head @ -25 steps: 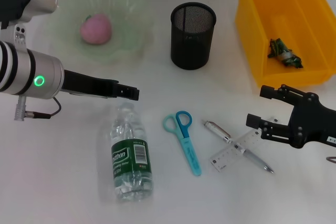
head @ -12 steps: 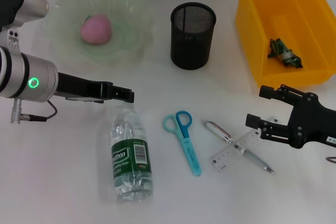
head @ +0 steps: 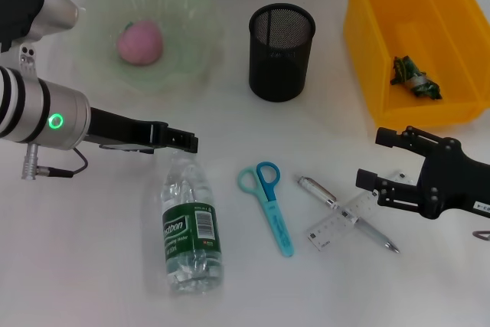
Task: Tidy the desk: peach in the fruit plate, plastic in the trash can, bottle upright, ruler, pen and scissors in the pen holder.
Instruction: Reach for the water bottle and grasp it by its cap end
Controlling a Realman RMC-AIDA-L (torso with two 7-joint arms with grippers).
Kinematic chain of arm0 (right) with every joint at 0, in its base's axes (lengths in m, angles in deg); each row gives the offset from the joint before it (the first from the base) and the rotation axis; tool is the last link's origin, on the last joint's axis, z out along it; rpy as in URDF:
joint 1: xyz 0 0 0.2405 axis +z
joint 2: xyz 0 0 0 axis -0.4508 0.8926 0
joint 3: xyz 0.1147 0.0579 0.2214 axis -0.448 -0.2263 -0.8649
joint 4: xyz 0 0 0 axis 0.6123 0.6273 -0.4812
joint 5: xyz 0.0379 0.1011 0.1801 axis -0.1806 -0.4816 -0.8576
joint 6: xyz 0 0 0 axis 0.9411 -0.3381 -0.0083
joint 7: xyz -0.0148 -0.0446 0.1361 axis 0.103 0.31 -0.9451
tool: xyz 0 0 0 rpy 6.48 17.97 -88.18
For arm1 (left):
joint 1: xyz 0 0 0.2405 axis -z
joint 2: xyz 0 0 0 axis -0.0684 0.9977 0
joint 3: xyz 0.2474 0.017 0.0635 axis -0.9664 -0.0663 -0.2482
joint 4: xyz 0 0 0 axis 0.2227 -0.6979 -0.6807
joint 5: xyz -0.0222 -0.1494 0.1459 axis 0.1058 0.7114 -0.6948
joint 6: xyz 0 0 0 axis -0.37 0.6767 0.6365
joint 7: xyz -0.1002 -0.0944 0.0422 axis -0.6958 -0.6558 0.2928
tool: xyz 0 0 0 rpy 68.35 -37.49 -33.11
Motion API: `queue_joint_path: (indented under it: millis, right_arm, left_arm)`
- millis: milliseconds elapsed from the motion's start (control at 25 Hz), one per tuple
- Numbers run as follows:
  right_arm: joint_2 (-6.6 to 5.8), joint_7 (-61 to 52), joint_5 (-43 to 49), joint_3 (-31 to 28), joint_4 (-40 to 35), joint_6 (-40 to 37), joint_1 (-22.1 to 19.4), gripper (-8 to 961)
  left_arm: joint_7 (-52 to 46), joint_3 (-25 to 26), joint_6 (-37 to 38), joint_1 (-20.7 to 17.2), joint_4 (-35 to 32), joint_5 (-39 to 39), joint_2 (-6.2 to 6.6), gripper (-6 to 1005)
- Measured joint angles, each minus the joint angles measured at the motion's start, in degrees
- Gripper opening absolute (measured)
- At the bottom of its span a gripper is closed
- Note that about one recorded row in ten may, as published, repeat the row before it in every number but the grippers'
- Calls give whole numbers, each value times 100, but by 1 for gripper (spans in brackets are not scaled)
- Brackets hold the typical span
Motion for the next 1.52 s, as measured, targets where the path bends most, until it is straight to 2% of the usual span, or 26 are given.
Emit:
queue_joint_path:
  millis: [480, 1040, 1240, 1520]
  right_arm:
    - [0, 0, 5, 0, 5, 13, 6, 821]
    - [0, 0, 5, 0, 5, 18, 6, 821]
    - [0, 0, 5, 0, 4, 19, 9, 821]
    - [0, -9, 5, 0, 4, 16, 15, 821]
  left_arm:
    - [10, -37, -160, 305, 448, 3, -18, 747]
    - [58, -180, -97, 387, 539, 5, -18, 738]
    - [501, -286, 32, 376, 342, 45, -16, 516]
    - [579, -492, 57, 427, 335, 22, -16, 389]
